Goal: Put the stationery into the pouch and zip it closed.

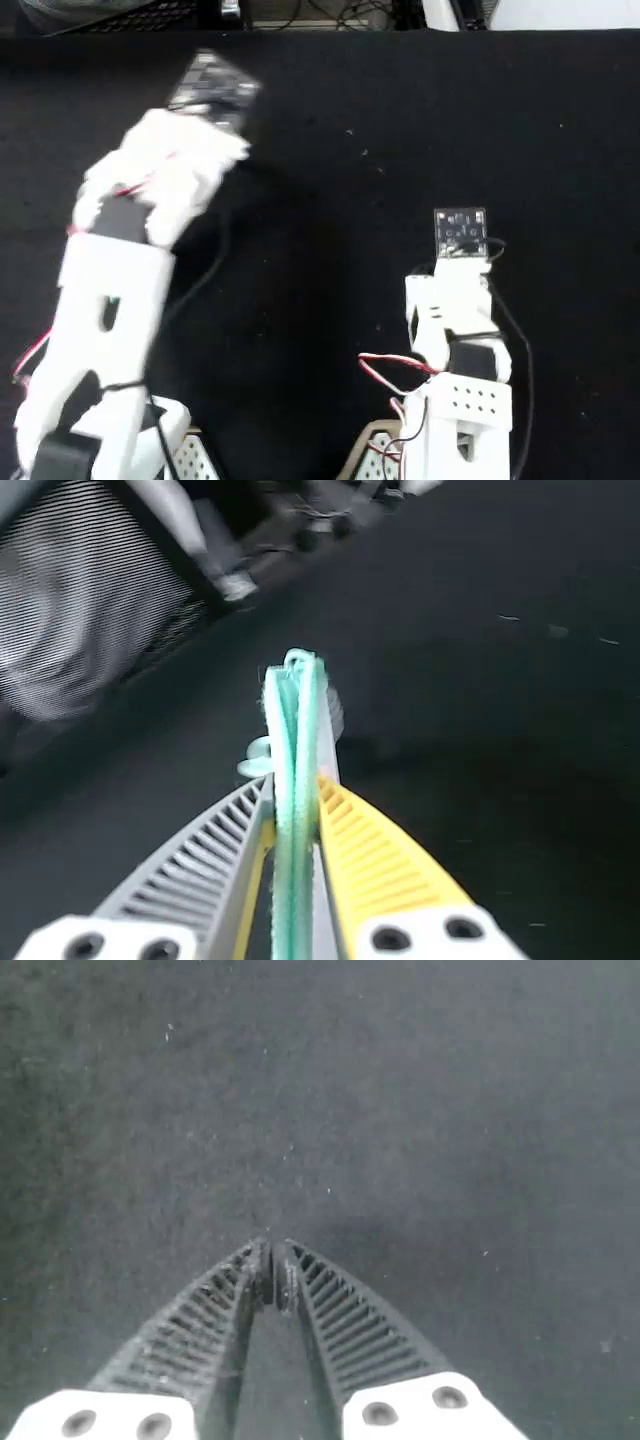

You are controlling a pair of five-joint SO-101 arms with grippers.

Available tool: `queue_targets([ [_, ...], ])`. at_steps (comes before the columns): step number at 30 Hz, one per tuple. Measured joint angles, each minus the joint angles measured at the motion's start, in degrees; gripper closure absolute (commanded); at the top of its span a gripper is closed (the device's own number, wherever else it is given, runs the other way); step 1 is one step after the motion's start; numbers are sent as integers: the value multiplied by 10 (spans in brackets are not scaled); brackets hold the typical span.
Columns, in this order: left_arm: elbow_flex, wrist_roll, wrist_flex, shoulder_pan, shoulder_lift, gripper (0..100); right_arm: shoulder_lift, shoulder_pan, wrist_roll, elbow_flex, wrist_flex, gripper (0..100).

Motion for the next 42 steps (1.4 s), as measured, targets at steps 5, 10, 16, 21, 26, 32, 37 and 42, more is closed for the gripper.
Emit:
queue_targets([
  [5, 7, 0, -32, 68, 109, 967, -1, 0, -2, 17, -11, 984],
  [10, 14, 0, -55, 91, 159, 937, -1, 0, -2, 20, -11, 984],
  [16, 16, 26, -50, 118, 175, 768, -1, 0, -2, 20, -11, 984],
  [21, -11, 94, -3, 123, 154, 762, -1, 0, -2, 20, -11, 984],
  [26, -77, 106, 79, 123, 78, 761, -1, 0, -2, 20, -11, 984],
  [32, -122, 107, 201, 126, -32, 773, -1, -11, 18, 36, -27, 984],
  [37, -98, 108, 273, 63, -123, 980, -1, -29, 21, 45, -38, 984],
  [42, 33, 109, 282, -38, -226, 932, -1, -32, 21, 45, -38, 985],
])
